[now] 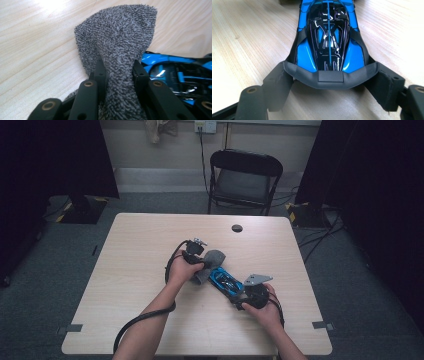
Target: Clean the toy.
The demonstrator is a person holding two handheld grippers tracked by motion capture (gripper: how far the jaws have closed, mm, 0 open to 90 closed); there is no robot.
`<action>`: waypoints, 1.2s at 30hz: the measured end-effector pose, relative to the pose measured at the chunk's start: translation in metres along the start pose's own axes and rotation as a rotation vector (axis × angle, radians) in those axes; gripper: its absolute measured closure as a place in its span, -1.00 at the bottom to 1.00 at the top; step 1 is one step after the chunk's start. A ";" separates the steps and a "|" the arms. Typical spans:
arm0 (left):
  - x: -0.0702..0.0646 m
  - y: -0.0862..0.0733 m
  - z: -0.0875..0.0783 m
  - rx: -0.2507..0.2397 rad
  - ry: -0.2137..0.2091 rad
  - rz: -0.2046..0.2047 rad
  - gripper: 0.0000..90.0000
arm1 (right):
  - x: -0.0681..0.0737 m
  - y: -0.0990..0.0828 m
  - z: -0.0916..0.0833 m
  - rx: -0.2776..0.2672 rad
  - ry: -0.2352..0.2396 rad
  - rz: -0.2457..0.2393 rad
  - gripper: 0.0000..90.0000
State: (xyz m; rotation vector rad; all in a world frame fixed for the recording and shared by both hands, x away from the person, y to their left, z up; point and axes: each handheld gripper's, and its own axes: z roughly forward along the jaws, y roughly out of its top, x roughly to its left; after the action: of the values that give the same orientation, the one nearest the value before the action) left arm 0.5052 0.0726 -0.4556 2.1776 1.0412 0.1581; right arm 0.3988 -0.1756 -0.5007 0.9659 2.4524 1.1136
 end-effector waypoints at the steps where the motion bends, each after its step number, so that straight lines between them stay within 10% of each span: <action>1: -0.002 0.001 -0.002 -0.005 -0.010 0.007 0.60 | 0.000 0.000 0.000 0.000 0.000 0.000 -0.44; 25: -0.097 0.006 -0.009 0.000 -0.237 0.173 0.60 | 0.000 0.000 0.000 0.000 -0.002 -0.002 -0.44; 36: -0.103 -0.004 0.007 0.026 -0.281 0.157 0.59 | 0.000 0.000 0.000 0.000 -0.001 0.000 -0.44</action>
State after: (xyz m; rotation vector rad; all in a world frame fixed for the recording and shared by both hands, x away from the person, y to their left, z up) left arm 0.4365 -0.0039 -0.4445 2.2267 0.7191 -0.0891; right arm 0.3983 -0.1755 -0.5007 0.9662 2.4514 1.1126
